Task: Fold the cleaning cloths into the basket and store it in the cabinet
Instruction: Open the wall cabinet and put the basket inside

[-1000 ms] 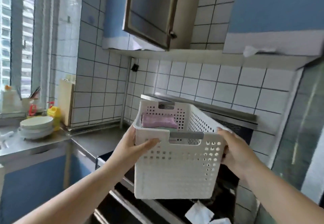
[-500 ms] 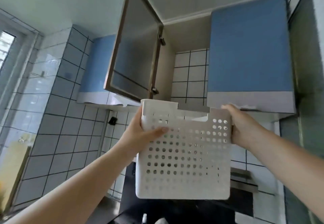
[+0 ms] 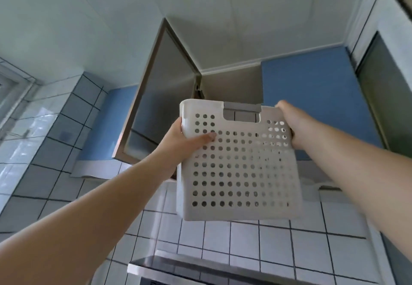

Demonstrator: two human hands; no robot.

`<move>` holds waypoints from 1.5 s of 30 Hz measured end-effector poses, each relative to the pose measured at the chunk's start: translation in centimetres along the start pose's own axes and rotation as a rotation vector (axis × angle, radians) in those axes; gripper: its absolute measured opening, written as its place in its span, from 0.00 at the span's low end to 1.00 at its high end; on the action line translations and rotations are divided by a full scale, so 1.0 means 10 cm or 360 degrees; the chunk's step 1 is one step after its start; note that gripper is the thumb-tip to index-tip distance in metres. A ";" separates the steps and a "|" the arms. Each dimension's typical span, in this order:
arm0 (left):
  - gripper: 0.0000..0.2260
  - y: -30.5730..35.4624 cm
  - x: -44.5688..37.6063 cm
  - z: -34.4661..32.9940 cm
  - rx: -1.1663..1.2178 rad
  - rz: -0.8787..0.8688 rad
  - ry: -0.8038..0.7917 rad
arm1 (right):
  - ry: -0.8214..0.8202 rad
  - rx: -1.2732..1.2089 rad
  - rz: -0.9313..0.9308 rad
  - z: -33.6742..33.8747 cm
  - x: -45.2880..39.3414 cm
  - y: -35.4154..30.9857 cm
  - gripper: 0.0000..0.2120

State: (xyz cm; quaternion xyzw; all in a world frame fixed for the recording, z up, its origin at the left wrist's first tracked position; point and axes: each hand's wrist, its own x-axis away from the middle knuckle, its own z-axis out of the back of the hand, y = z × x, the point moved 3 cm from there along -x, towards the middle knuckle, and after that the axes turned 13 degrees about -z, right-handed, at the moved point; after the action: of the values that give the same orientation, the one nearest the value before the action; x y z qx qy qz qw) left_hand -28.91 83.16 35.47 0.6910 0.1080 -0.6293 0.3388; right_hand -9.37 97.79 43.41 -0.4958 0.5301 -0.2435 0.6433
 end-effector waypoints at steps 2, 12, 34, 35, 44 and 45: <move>0.24 -0.01 -0.19 -0.02 -0.0025 -0.0037 0.0000 | 0.0021 0.0004 0.0048 0.01 -0.14 -0.12 0.09; 0.19 -0.16 -0.86 -0.16 -0.0074 -0.0199 -0.0002 | 0.0060 -0.0022 0.0253 0.01 -0.81 -0.45 0.07; 0.20 -1.75 -1.75 -0.10 0.0053 -0.0289 -0.0172 | 0.0248 0.0055 0.0395 -0.29 -2.23 -0.06 0.12; 0.20 -1.81 -1.79 -0.08 0.0063 -0.0288 -0.0184 | 0.0270 0.0061 0.0395 -0.31 -2.27 -0.05 0.13; 0.17 -2.25 -2.05 0.11 0.0005 -0.0369 0.0019 | 0.0357 0.0299 0.0484 -0.62 -2.64 0.20 0.35; 0.17 -2.31 -2.05 0.13 0.0005 -0.0379 0.0045 | 0.0365 0.0334 0.0521 -0.66 -2.68 0.26 0.33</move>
State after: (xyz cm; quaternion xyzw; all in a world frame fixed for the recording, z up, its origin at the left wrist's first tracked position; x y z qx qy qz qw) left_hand -46.98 105.31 47.21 0.6826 0.1932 -0.6555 0.2589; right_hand -24.59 118.77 53.26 -0.3025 0.6450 -0.2443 0.6579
